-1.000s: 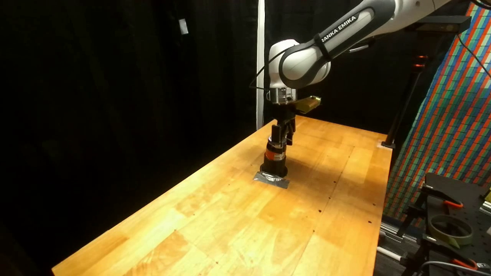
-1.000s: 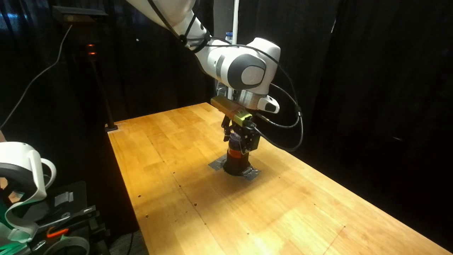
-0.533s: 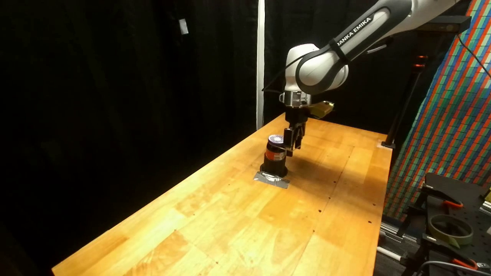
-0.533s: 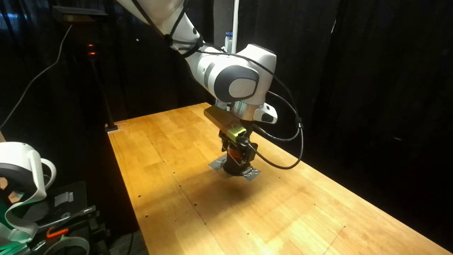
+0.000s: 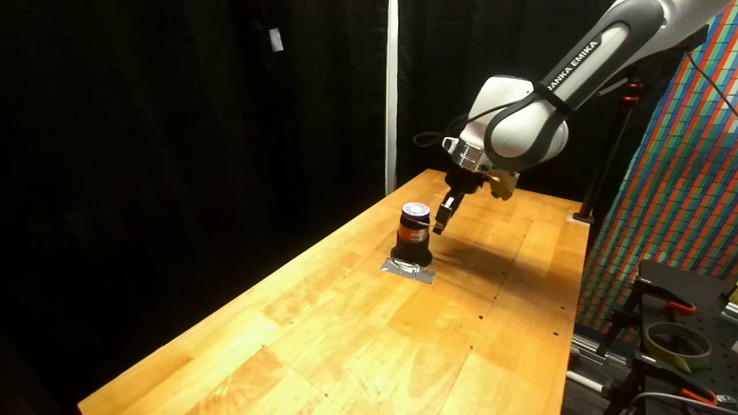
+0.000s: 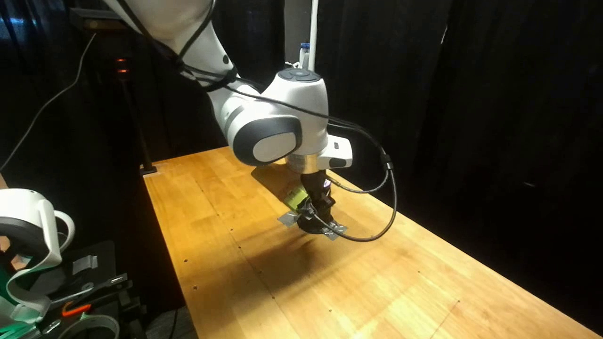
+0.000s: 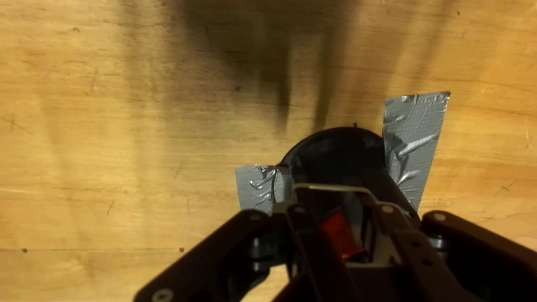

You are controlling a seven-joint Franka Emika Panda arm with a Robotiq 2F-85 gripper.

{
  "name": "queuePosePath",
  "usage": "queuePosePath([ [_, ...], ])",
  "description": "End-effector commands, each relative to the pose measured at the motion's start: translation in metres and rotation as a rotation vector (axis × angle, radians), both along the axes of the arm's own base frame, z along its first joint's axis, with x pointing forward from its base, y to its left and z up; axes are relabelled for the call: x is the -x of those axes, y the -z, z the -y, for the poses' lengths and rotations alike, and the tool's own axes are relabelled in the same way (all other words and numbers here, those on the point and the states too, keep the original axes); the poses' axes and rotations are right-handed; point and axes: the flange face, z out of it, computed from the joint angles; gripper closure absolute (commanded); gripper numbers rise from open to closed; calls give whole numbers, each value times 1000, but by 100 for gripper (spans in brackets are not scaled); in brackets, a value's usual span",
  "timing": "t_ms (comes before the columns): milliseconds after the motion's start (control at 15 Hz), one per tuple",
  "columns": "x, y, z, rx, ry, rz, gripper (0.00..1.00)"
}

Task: Put the rubber band around the brown cup

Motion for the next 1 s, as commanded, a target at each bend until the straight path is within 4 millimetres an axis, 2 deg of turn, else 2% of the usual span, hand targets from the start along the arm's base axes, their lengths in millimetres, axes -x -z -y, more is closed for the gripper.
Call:
queuePosePath([
  [0,53,-7,5,18,-54,165,94],
  [133,68,-7,-4,19,-100,268,99],
  [200,70,-6,-13,10,-125,317,93],
  [400,93,-6,-22,-46,-211,484,92],
  [667,120,1,1,-88,-291,707,93],
  [933,128,17,23,-120,-349,811,93],
])
